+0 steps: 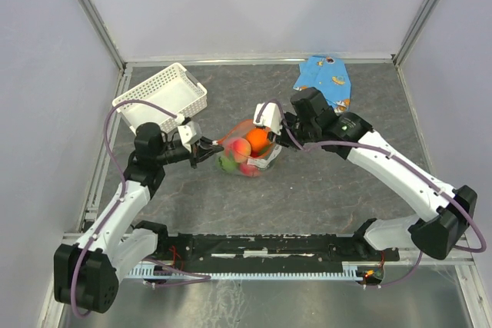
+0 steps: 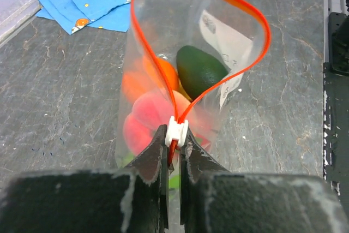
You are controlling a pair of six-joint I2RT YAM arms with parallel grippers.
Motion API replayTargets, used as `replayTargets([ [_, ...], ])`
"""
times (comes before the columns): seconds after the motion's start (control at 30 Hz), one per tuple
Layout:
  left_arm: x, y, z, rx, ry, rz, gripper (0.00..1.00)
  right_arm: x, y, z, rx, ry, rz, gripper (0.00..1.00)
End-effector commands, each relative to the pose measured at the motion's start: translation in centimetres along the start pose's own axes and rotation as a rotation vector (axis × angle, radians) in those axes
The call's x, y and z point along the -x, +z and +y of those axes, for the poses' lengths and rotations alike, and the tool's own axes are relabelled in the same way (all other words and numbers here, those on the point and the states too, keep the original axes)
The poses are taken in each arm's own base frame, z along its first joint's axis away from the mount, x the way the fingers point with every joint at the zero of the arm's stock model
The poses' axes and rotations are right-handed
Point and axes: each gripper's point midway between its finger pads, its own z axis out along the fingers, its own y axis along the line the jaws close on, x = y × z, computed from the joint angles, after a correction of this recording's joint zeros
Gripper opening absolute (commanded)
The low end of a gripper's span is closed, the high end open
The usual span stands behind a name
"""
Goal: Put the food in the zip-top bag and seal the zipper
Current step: Zip the zipper food storage bag at the center of the board.
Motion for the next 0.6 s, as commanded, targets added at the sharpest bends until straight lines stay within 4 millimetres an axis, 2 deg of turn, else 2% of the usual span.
replayTargets([
  [0.0, 2.2, -0.5, -0.2, -0.003, 0.116, 0.006, 0.03, 6.9, -4.1, -0.5, 0.022, -0.045, -0.256, 0.49],
  [0.13, 2.5, -0.6, -0.1, 0.0, 0.121, 0.022, 0.03, 10.8, -4.9, 0.6, 0.09, -0.058, -0.42, 0.61],
  [0.27, 2.3, -0.5, -0.1, 0.006, 0.121, 0.046, 0.03, 14.3, -4.9, 1.8, 0.151, -0.081, -0.545, 0.67],
  [0.4, 2.4, -0.6, -0.1, 0.01, 0.115, 0.063, 0.03, 16.3, -3.8, 3.0, 0.194, -0.124, -0.581, 0.7],
  [0.57, 2.6, -0.6, -0.2, 0.005, 0.108, 0.073, 0.03, 17.8, -1.8, 4.6, 0.25, -0.176, -0.581, 0.7],
])
